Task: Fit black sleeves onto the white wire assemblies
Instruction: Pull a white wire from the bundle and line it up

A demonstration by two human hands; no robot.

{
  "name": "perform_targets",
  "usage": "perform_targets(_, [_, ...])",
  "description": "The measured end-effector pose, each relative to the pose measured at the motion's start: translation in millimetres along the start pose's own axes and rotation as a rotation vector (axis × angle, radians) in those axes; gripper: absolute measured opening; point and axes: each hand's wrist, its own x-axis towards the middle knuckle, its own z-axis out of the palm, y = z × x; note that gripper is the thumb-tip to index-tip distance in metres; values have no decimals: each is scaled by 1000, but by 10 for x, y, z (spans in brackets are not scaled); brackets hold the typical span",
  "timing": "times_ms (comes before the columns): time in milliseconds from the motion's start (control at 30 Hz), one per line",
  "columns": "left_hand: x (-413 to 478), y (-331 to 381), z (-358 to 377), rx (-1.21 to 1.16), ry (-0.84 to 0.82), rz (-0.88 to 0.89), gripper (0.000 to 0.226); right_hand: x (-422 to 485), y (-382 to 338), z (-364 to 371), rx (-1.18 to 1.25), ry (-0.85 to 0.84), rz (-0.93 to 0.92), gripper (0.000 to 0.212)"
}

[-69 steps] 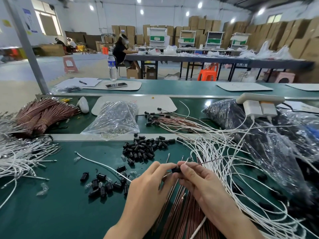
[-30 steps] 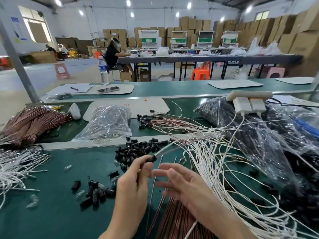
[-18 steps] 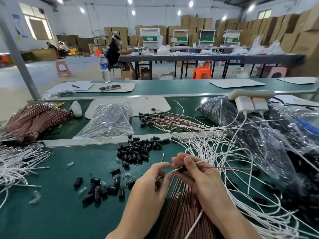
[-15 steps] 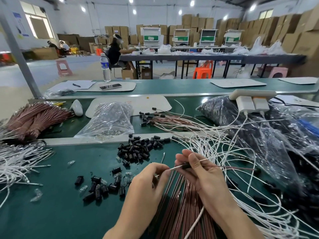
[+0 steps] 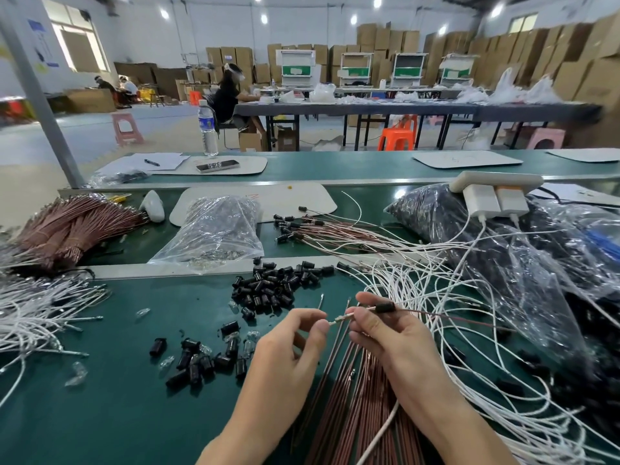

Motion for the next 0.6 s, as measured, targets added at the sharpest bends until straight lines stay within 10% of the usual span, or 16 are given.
perform_targets(600, [-2, 27, 0, -38, -52, -51, 18, -52, -2, 40, -34, -40, 17, 29])
